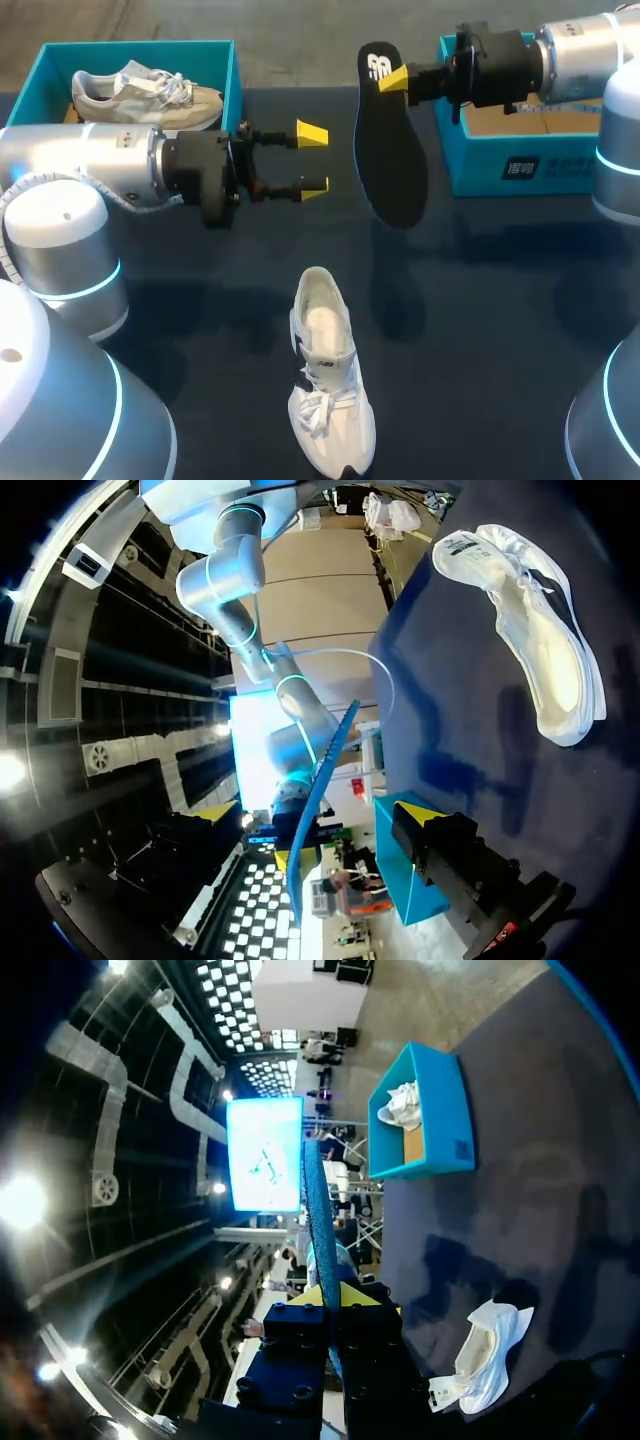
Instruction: Take the shoe out of the shoebox, open the shoe tongue, remove and reinsert the insole, then place the shoe into the shoebox
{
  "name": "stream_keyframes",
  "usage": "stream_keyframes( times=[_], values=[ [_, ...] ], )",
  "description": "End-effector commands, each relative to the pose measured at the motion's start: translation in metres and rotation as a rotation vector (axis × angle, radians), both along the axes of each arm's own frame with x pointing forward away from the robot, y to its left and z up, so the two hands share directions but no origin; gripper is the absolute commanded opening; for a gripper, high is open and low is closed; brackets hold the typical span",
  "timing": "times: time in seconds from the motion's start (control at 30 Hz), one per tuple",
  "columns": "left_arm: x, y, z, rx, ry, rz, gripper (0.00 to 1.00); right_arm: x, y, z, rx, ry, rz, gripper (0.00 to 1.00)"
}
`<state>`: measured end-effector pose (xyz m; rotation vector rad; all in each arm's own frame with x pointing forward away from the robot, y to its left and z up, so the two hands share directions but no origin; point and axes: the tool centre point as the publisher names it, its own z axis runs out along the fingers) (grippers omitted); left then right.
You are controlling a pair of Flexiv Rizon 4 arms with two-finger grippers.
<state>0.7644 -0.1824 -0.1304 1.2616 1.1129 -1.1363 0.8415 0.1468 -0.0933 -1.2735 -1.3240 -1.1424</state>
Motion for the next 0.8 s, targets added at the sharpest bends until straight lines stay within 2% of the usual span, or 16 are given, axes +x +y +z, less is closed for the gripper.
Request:
stream_keyframes(
  times=[0.03, 0.23, 0.43, 0.53, 0.8],
  values=[
    [-0.001, 0.0, 0.0, 0.001, 0.0, 0.001, 1.0, -0.001, 0.0, 0.0, -0.002, 0.001, -0.001, 0.0],
    [-0.001, 0.0, 0.0, 0.001, 0.0, 0.001, 1.0, -0.001, 0.0, 0.0, -0.002, 0.001, -0.001, 0.0],
    [0.006, -0.005, 0.001, 0.005, 0.01, 0.019, 1.0, 0.007, 0.01, -0.013, 0.012, 0.064, 0.013, 0.0],
    [0.011, -0.006, 0.002, -0.003, 0.022, 0.032, 1.0, 0.007, 0.013, -0.02, 0.0, 0.128, 0.021, 0.0],
    [0.019, -0.017, 0.002, -0.015, 0.044, 0.032, 1.0, 0.007, 0.013, -0.02, 0.0, 0.128, 0.021, 0.0]
  ],
)
